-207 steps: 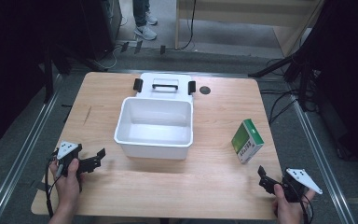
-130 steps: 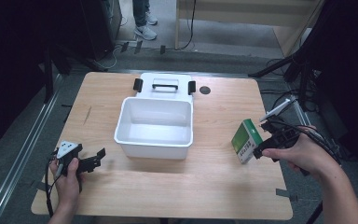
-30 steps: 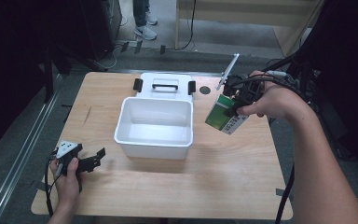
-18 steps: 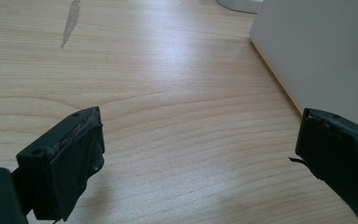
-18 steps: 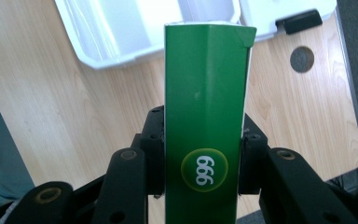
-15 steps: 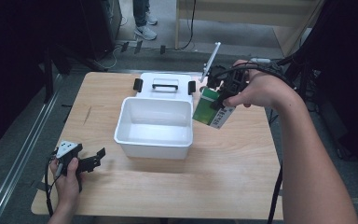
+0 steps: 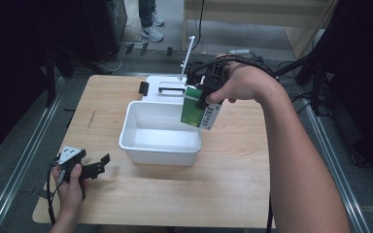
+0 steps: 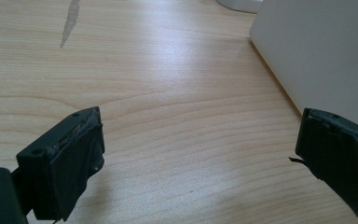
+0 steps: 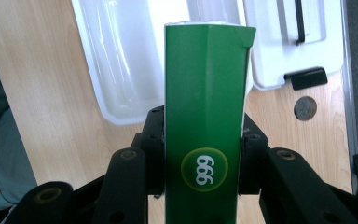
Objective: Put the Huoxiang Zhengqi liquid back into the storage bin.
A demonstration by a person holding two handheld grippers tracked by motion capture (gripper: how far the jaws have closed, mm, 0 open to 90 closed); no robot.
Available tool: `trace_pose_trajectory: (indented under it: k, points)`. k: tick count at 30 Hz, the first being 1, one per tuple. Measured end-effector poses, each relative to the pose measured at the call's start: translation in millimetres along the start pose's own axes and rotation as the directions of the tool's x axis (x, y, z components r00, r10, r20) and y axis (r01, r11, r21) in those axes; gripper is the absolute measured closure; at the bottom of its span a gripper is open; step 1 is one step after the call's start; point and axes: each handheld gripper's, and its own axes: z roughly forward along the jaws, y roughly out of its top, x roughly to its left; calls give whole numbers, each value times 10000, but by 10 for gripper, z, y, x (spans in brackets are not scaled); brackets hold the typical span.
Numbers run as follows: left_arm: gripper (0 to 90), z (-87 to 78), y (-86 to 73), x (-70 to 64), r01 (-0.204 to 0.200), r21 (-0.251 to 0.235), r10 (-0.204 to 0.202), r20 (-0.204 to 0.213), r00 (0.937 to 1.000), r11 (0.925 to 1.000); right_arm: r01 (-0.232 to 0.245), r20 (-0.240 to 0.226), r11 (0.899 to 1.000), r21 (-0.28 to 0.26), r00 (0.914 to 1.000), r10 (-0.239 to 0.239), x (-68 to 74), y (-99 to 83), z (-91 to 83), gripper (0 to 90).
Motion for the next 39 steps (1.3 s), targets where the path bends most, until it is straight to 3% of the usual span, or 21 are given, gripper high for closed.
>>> trace_pose_trajectory:
  k: [6,14,28,35,39]
  points:
    - [21,1,1,1,-7,17,7,-2,10000,10000,345,-178,9994,-82,9992,-347,22,183,45,643]
    - [21,1,0,4,2,13,-2,3,10000,10000,820,-356,9966,-108,9960,-823,41,314,233,643]
    - [21,3,-1,0,43,-34,-43,-4,10000,10000,1058,-581,9944,-12,9927,-1057,46,267,532,642]
    - [21,-1,1,6,2,37,-2,18,10000,10000,1913,-519,9815,-92,9801,-1915,66,210,751,641]
    - [21,-1,1,6,3,36,-3,19,10000,10000,2056,-578,9786,-7,9770,-2052,89,207,869,640]
